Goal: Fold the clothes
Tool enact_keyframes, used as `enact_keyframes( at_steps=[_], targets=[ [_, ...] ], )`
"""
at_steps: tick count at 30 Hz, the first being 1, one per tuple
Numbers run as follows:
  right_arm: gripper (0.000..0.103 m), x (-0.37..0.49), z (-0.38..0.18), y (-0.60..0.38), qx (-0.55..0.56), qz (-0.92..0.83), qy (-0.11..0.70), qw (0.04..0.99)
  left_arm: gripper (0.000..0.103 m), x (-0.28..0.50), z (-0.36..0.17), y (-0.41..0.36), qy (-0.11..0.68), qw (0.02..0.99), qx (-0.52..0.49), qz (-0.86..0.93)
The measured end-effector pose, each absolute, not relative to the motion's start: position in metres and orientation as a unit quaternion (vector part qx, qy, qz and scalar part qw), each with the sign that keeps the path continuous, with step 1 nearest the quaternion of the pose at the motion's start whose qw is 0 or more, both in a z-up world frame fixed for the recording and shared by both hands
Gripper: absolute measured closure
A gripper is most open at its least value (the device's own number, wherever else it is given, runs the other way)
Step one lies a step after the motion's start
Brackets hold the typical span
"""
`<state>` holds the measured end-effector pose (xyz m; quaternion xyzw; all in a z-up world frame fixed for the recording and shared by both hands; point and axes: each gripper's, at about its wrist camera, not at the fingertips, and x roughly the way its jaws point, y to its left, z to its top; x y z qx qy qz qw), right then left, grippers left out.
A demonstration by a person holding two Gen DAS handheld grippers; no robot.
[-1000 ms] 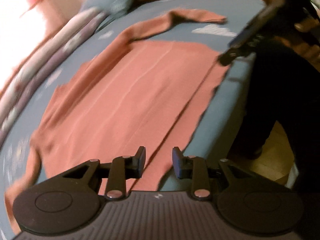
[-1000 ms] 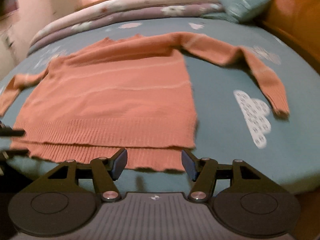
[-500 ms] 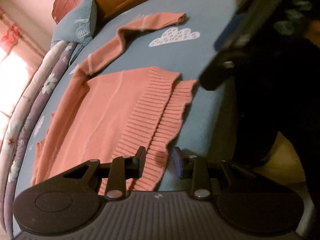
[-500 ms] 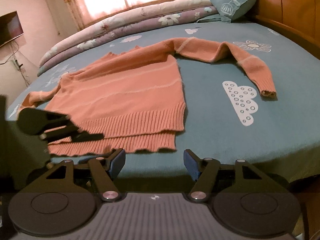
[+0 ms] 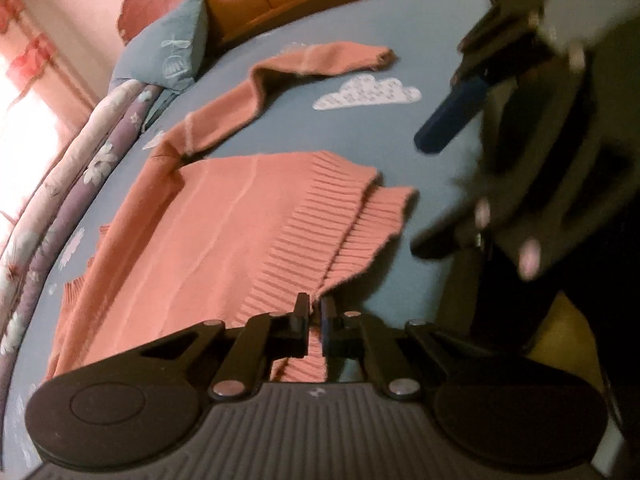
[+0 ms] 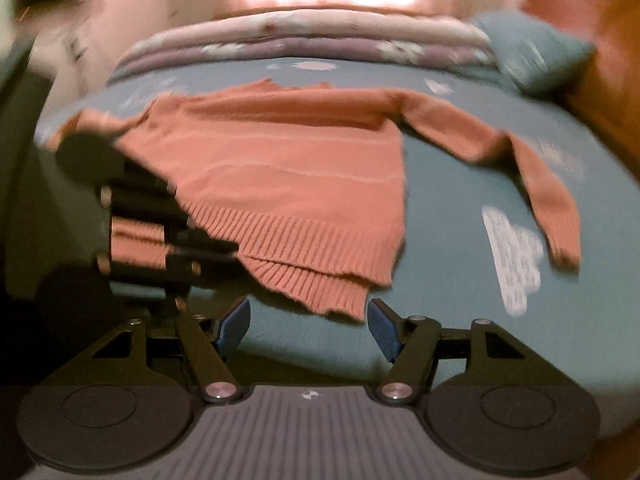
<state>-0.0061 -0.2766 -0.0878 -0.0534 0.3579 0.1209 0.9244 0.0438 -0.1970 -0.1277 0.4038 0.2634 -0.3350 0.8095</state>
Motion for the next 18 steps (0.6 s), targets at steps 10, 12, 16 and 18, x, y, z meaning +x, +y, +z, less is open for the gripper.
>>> enact_keyframes(
  at_steps=[10, 12, 16, 18],
  targets=[
    [0.082, 0.012, -0.127, -0.210, -0.336, 0.147, 0.298, 0.881, 0.100, 0.057, -0.117, -0.180, 0.276, 0.822, 0.354, -0.350],
    [0.098, 0.014, -0.130, -0.207, -0.354, 0.145, 0.299, 0.874, 0.095, 0.056, -0.117, -0.177, 0.275, 0.820, 0.356, -0.354],
    [0.099, 0.013, -0.116, -0.215, -0.335, 0.156, 0.298, 0.880, 0.090, 0.043, -0.123, -0.178, 0.251, 0.807, 0.387, -0.370],
    [0.099, 0.013, -0.111, -0.218, -0.332, 0.162, 0.300, 0.880, 0.090, 0.039, -0.129, -0.184, 0.240, 0.798, 0.411, -0.370]
  ],
)
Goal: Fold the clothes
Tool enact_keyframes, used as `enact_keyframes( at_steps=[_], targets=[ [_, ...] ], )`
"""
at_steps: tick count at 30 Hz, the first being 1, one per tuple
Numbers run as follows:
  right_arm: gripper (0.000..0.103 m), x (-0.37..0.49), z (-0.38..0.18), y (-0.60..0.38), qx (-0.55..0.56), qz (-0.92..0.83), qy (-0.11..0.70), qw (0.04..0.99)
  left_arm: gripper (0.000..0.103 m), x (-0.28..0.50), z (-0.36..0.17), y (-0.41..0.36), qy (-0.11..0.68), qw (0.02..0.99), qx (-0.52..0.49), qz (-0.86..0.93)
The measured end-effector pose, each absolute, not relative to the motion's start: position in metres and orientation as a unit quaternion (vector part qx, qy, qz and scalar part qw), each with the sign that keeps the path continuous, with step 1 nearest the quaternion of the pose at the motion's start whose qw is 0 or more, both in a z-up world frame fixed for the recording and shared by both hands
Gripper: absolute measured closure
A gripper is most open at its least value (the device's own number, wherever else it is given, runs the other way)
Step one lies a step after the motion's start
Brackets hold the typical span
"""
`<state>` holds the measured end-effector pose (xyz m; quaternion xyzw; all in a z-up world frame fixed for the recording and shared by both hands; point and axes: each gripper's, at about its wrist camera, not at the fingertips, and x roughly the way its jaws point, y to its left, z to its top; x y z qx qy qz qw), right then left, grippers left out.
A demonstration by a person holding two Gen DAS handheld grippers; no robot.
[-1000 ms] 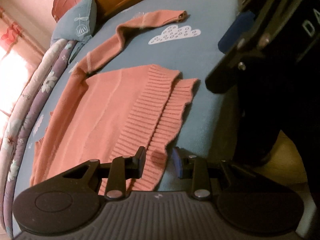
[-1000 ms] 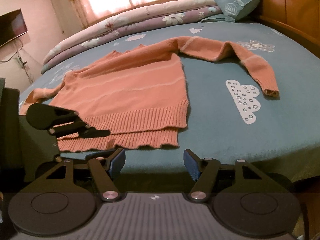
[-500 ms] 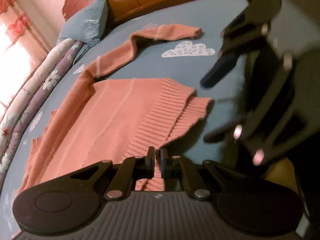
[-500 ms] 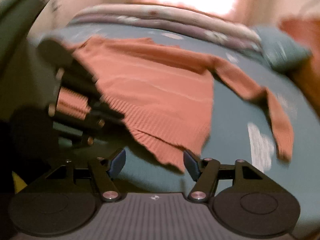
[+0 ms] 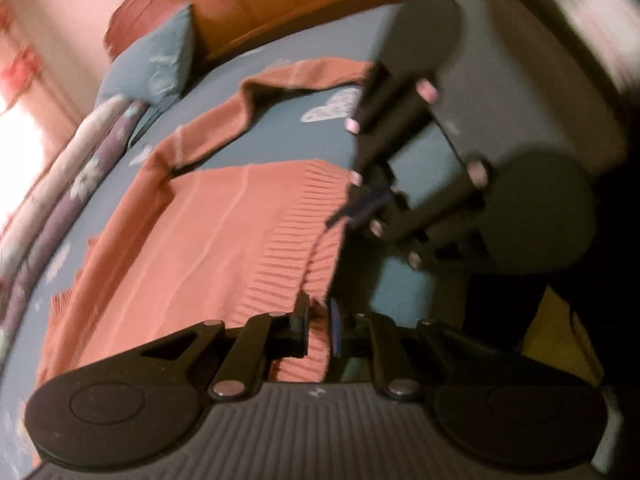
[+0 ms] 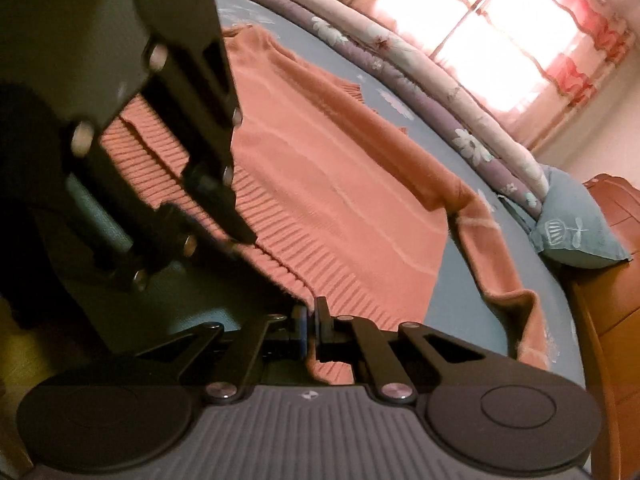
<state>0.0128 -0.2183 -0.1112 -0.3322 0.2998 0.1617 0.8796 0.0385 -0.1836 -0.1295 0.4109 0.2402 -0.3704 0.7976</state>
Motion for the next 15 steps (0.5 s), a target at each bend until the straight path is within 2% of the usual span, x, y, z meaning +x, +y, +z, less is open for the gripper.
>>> enact_keyframes(
  at_steps=[2, 4, 7, 15],
  targets=[
    [0.099, 0.013, -0.108, -0.221, -0.330, 0.169, 0.305, 0.877, 0.091, 0.037, -0.135, -0.190, 0.235, 0.792, 0.428, -0.367],
    [0.099, 0.011, -0.108, -0.222, -0.339, 0.176, 0.312, 0.870, 0.099, 0.039, -0.137, -0.194, 0.257, 0.784, 0.426, -0.372],
    [0.100, 0.005, -0.112, -0.227, -0.343, 0.186, 0.326, 0.861, 0.102, 0.045, -0.135, -0.194, 0.286, 0.782, 0.403, -0.379],
    [0.100, 0.003, -0.114, -0.237, -0.303, 0.191, 0.363, 0.860, 0.103, 0.043, -0.128, -0.182, 0.337, 0.763, 0.339, -0.434]
  ],
)
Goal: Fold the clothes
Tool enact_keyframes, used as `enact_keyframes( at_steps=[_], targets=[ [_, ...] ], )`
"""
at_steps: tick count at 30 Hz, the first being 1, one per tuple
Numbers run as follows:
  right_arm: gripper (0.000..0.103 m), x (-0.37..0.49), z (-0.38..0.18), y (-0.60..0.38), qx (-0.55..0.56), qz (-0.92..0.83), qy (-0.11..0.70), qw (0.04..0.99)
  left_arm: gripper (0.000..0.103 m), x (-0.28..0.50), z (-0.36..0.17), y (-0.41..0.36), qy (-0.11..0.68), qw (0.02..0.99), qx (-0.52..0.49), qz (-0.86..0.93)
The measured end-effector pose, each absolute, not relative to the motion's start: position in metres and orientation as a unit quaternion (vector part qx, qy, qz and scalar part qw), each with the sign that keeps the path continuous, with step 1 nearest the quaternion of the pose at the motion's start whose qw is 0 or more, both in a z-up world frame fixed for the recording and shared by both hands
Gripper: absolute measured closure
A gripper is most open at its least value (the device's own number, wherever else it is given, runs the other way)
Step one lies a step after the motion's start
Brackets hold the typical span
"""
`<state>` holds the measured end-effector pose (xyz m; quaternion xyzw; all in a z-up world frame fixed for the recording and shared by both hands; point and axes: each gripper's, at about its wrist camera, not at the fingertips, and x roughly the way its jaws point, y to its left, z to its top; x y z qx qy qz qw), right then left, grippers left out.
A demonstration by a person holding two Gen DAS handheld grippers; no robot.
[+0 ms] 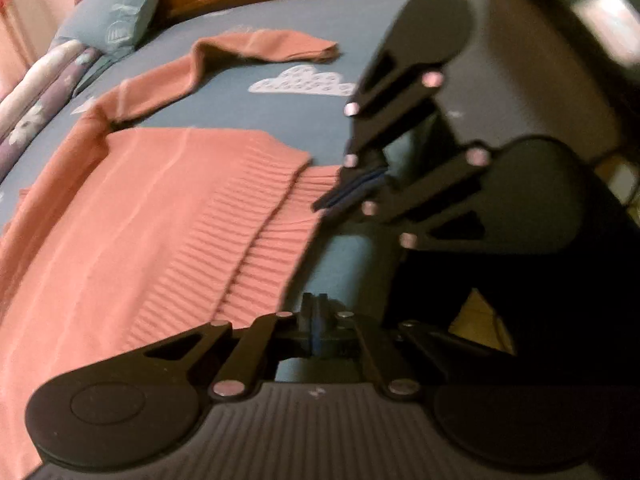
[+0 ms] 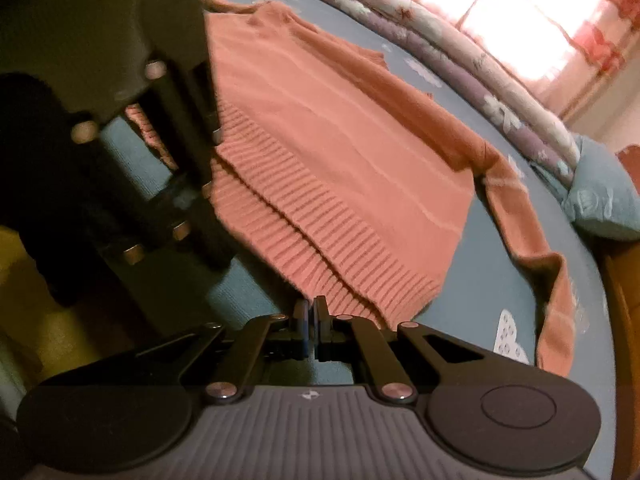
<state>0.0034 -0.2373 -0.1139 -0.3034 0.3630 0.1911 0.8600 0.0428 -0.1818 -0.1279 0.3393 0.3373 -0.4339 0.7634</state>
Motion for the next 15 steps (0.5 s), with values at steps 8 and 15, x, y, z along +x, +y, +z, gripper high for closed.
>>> enact_keyframes(
  at_steps=[8, 15],
  targets=[
    [0.089, -0.001, -0.088, -0.256, -0.221, 0.157, 0.356, 0.894, 0.095, 0.043, -0.103, -0.165, 0.298, 0.809, 0.328, -0.386],
    [0.082, 0.016, -0.075, -0.257, -0.132, 0.145, 0.351, 0.916, 0.096, 0.074, -0.117, -0.153, 0.363, 0.817, 0.281, -0.350]
  ],
)
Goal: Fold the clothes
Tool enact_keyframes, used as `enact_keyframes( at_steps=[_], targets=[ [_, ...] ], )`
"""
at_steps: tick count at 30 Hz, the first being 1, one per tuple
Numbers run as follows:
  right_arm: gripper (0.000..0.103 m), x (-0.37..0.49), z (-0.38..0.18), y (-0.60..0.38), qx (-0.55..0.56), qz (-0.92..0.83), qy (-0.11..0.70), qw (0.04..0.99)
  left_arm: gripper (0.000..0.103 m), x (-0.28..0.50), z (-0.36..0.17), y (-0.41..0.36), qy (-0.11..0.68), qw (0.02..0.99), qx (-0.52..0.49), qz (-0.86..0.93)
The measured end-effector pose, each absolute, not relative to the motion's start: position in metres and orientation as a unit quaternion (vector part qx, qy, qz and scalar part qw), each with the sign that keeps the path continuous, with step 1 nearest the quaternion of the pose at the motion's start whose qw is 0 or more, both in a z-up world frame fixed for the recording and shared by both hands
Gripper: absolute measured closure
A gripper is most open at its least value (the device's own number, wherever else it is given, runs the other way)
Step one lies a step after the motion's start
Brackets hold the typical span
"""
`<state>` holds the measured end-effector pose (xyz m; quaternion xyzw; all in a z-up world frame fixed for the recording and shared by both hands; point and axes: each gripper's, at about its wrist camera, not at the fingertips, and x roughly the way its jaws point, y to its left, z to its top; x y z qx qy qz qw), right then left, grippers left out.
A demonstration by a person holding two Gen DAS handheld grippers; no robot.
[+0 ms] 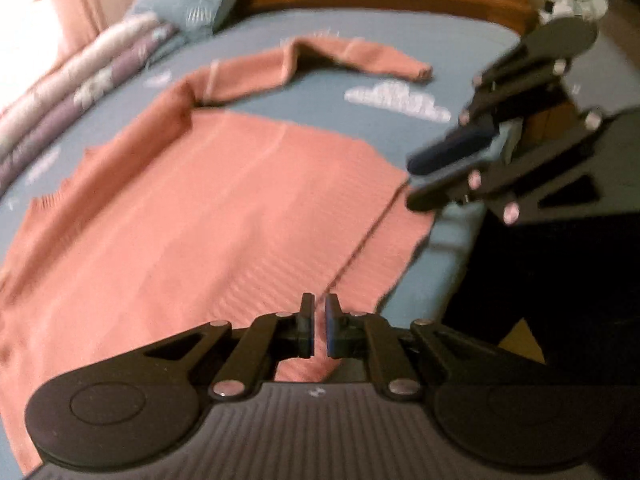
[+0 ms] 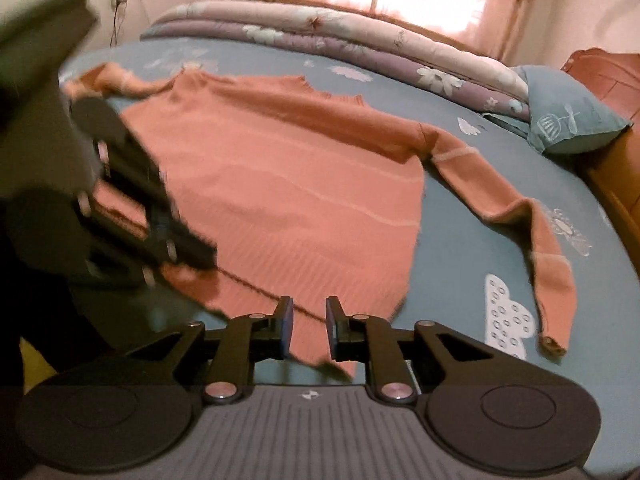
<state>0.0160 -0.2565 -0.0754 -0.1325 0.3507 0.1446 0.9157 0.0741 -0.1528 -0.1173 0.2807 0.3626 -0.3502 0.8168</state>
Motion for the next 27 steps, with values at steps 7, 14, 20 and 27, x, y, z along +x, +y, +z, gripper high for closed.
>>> enact_keyframes(
  at_steps=[7, 14, 20, 27],
  targets=[
    [0.073, 0.047, -0.098, -0.242, -0.109, 0.140, 0.380, 0.908, 0.096, 0.067, -0.120, -0.133, 0.392, 0.817, 0.256, -0.337],
    [0.063, 0.039, -0.111, -0.256, -0.038, 0.117, 0.407, 0.905, 0.094, 0.072, -0.100, -0.106, 0.377, 0.839, 0.244, -0.306],
    [0.063, 0.044, -0.099, -0.262, -0.009, 0.116, 0.401, 0.909, 0.093, 0.110, -0.094, -0.084, 0.398, 0.860, 0.191, -0.256],
    [0.058, 0.071, -0.093, -0.248, -0.008, 0.127, 0.389, 0.913, 0.093, 0.104, -0.111, -0.070, 0.437, 0.848, 0.169, -0.246]
  ],
)
